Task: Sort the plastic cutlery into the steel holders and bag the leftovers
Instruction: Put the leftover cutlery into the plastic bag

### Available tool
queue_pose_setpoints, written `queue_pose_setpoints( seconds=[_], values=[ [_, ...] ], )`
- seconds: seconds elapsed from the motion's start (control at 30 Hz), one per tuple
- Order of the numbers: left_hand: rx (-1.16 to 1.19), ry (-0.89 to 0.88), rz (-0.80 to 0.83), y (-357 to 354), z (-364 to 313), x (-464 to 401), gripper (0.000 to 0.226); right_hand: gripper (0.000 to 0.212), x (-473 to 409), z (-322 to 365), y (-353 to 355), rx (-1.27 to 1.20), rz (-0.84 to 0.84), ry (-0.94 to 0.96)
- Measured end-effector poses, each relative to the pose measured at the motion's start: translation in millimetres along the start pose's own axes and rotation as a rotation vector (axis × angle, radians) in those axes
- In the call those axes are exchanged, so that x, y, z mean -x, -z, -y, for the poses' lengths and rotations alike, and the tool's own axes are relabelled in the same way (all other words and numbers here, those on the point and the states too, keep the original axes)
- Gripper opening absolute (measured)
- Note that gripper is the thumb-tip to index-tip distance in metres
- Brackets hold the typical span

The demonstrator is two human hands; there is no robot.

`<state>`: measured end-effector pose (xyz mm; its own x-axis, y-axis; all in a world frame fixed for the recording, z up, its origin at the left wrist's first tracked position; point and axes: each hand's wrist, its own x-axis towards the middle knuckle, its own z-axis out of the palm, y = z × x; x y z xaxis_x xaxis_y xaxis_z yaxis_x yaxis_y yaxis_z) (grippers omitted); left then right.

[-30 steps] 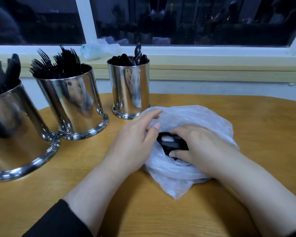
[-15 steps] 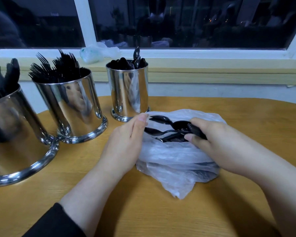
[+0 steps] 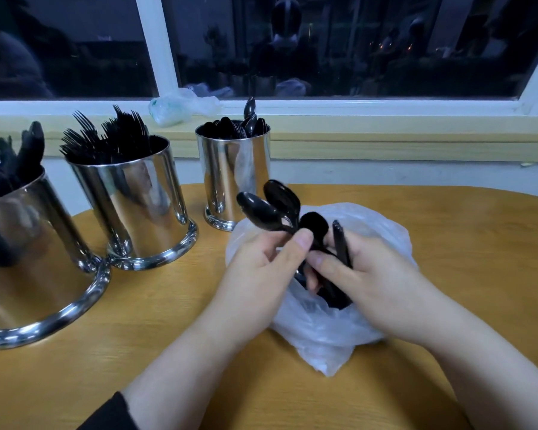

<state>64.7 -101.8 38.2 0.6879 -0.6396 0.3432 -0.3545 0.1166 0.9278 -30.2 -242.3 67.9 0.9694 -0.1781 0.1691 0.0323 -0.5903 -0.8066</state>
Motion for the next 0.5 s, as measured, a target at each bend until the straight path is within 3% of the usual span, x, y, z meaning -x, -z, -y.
queue_pose_setpoints(
  seconds=[0.27,0.5],
  values=[
    [0.295,0.204,-0.012,-2,10,0,0.046,0.027,0,-4,-10,-0.048,0.103,-0.037],
    [0.515,0.278,-0.175,2,8,-3,0.031,0.037,-5,-16,-17,-0.154,-0.140,-0.068]
  ],
)
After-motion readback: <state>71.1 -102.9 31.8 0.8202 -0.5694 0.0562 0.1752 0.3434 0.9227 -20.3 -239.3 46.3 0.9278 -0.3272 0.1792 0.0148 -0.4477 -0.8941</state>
